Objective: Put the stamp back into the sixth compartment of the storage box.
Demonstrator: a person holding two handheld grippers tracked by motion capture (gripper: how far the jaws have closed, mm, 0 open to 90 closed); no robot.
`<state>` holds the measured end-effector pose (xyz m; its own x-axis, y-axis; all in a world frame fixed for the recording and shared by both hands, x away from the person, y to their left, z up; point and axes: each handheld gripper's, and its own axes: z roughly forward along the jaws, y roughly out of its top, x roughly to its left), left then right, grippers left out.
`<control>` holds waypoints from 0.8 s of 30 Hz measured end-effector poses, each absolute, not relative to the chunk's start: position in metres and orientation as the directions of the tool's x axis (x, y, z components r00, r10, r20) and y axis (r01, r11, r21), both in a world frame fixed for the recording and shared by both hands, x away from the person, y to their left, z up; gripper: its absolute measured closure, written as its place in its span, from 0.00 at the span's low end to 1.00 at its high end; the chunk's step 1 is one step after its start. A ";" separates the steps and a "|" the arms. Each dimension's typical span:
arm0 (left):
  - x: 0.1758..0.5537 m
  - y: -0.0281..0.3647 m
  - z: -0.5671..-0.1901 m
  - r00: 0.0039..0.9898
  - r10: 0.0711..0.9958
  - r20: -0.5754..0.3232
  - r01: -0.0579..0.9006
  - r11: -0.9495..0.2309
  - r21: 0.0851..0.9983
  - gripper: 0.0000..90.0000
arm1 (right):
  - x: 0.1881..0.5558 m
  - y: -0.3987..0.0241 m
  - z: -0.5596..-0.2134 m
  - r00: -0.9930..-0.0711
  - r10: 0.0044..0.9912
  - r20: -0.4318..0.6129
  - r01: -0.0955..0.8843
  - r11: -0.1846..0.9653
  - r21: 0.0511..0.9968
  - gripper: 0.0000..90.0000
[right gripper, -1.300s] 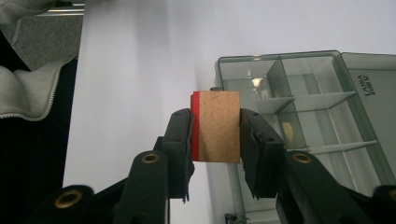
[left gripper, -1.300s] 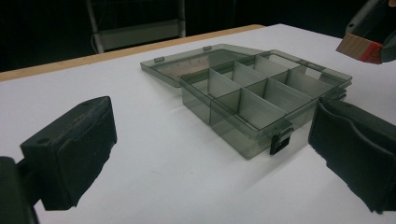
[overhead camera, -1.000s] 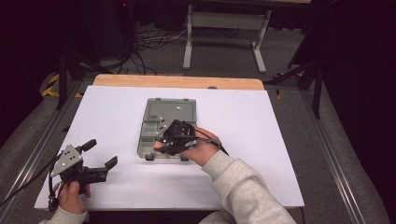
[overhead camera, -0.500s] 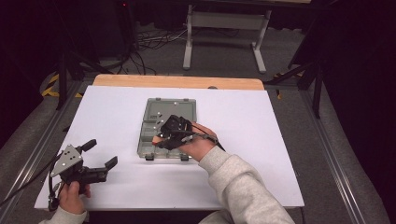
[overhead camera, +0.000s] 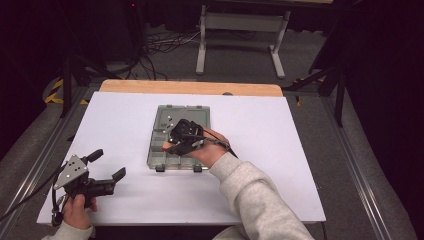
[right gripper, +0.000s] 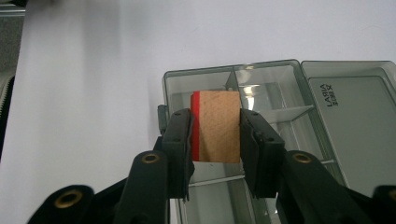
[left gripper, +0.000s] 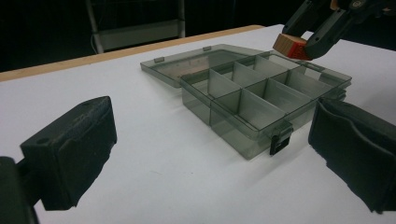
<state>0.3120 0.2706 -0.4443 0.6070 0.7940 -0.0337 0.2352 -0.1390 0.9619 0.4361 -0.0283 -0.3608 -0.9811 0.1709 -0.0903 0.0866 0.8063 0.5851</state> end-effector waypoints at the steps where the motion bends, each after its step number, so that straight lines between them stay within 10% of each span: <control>1: 0.312 0.271 -0.444 0.607 0.794 -0.034 0.235 -0.139 0.962 0.02 | 0.438 -0.028 -0.362 -0.981 0.172 -0.089 0.088 0.806 0.585 0.73; 24: 0.312 0.271 -0.444 0.607 0.794 -0.032 0.233 -0.140 0.962 0.02 | 0.451 -0.018 -0.386 -0.986 0.157 -0.061 0.104 0.854 0.510 0.73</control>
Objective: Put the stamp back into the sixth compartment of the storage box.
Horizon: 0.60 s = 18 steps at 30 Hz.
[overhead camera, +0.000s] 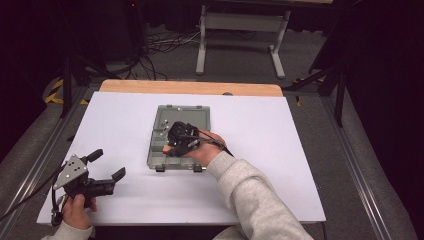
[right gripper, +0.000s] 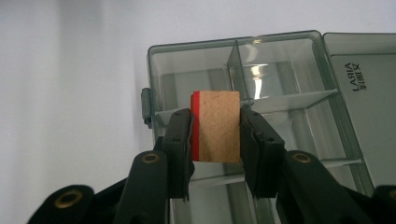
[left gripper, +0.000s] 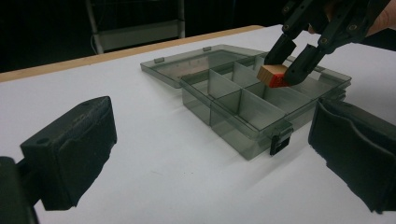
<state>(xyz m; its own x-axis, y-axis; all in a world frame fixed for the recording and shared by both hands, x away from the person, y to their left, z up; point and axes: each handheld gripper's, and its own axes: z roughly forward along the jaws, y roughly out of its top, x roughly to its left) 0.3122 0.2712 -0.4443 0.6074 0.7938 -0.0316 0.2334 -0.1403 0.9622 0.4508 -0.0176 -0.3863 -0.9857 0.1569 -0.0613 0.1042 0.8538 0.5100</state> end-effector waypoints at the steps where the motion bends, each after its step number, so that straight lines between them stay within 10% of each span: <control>1: 0.312 0.271 -0.444 0.607 0.794 -0.032 0.233 -0.140 0.962 0.02 | 0.451 -0.017 -0.387 -0.985 0.162 -0.053 0.113 0.855 0.506 0.73; 18: 0.312 0.271 -0.444 0.608 0.793 -0.033 0.234 -0.139 0.962 0.02 | 0.456 -0.017 -0.399 -0.987 0.159 -0.034 0.125 0.878 0.462 0.73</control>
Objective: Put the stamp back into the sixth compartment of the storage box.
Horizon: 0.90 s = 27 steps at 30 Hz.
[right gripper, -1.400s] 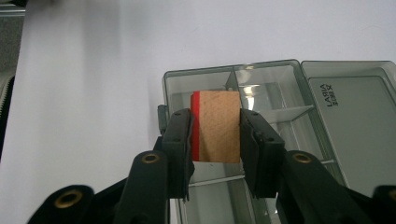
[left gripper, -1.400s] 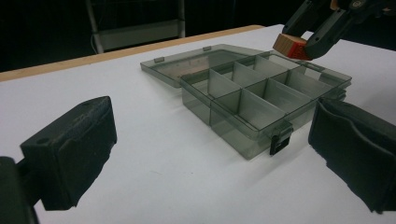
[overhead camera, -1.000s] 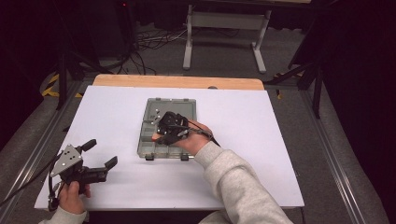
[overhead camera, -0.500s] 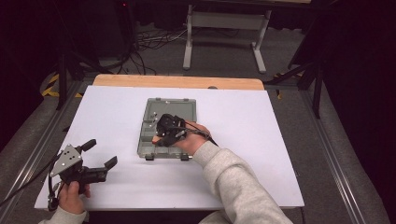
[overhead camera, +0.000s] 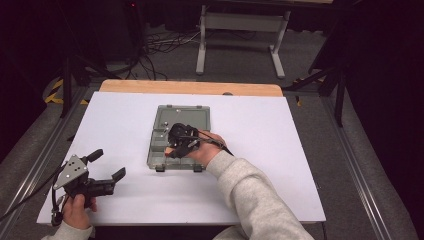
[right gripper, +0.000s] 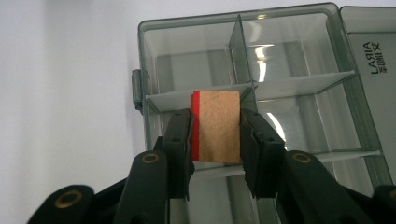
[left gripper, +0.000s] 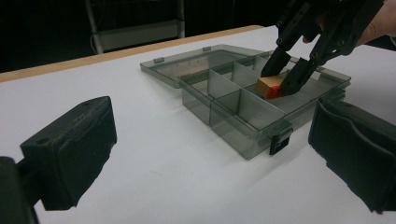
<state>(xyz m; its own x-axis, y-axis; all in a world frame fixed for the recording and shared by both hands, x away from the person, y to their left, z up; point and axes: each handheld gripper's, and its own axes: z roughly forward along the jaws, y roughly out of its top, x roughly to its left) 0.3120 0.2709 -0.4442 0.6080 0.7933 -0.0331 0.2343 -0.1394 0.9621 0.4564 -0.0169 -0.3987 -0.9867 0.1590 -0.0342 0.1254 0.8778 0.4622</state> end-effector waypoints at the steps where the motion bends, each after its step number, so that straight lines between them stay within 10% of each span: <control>1: 0.312 0.271 -0.444 0.608 0.793 -0.033 0.234 -0.139 0.962 0.02 | 0.457 -0.017 -0.399 -0.987 0.157 -0.035 0.123 0.879 0.461 0.73; 27: 0.312 0.271 -0.444 0.609 0.793 -0.031 0.234 -0.142 0.962 0.02 | 0.460 -0.015 -0.410 -0.991 0.136 0.015 0.130 0.901 0.414 0.73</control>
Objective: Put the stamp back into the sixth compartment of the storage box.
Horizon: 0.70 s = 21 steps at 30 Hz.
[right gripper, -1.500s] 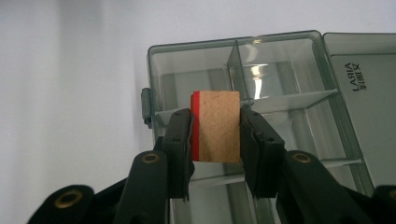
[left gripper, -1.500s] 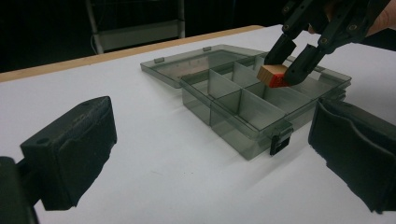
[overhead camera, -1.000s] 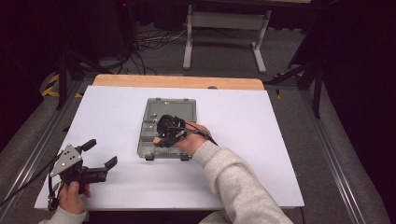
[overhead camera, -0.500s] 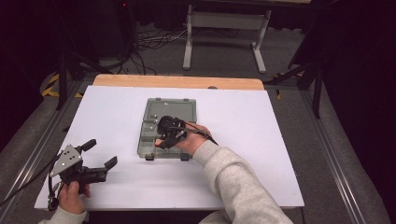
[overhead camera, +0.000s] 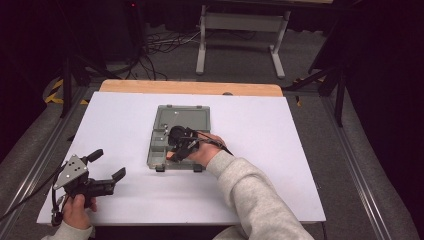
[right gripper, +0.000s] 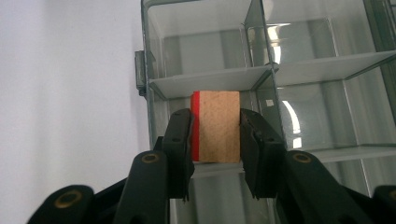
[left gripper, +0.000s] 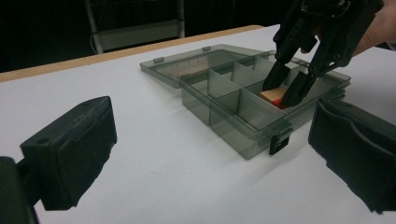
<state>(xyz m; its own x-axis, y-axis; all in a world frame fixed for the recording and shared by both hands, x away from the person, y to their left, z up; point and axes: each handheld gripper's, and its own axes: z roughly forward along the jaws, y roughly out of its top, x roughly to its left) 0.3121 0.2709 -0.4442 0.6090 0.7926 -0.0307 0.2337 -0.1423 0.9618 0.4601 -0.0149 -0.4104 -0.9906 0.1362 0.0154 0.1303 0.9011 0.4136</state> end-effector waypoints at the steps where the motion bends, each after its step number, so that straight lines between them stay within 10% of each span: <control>1: 0.312 0.271 -0.444 0.609 0.793 -0.031 0.234 -0.142 0.962 0.02 | 0.460 -0.015 -0.410 -0.990 0.137 0.015 0.131 0.901 0.414 0.73; 14: 0.312 0.271 -0.444 0.608 0.793 -0.031 0.235 -0.142 0.962 0.02 | 0.460 -0.018 -0.404 -0.989 0.146 -0.011 0.125 0.881 0.457 0.61; 21: 0.312 0.271 -0.444 0.608 0.793 -0.032 0.234 -0.141 0.962 0.02 | 0.457 -0.021 -0.389 -0.985 0.168 -0.048 0.118 0.840 0.529 0.32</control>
<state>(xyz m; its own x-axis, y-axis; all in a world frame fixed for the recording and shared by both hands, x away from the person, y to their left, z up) 0.3121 0.2708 -0.4442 0.6085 0.7929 -0.0319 0.2345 -0.1412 0.9618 0.4571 -0.0214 -0.3887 -0.9847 0.1677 -0.0476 0.1176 0.8403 0.5292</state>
